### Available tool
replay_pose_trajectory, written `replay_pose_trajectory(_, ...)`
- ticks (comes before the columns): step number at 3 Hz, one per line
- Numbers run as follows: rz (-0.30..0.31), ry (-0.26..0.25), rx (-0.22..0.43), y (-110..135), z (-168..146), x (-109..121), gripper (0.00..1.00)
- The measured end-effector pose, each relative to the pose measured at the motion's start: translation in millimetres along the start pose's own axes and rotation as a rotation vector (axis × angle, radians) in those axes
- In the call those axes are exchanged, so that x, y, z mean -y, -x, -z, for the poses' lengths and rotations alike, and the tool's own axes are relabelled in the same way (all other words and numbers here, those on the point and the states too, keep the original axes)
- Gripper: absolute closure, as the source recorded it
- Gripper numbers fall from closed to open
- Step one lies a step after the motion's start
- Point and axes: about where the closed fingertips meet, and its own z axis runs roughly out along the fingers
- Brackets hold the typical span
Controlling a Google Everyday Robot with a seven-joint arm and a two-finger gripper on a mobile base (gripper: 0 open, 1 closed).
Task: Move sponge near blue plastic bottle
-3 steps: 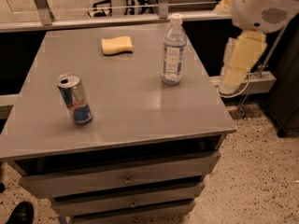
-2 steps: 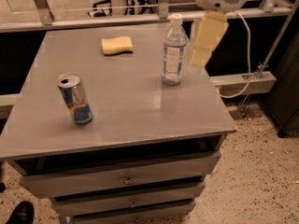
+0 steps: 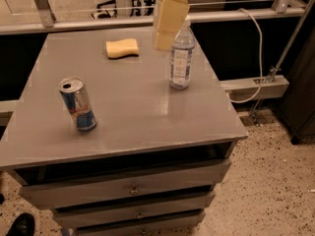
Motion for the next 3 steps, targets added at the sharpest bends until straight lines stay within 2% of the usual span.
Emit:
replay_pose_trajectory(1,0.000,0.000,0.000,0,0,0,0.00)
replay_pose_trajectory(2,0.006,-0.029,0.039,7,-10,6,0.00)
replay_pose_trajectory(3,0.010,-0.060,0.111,30,-46,24,0.00)
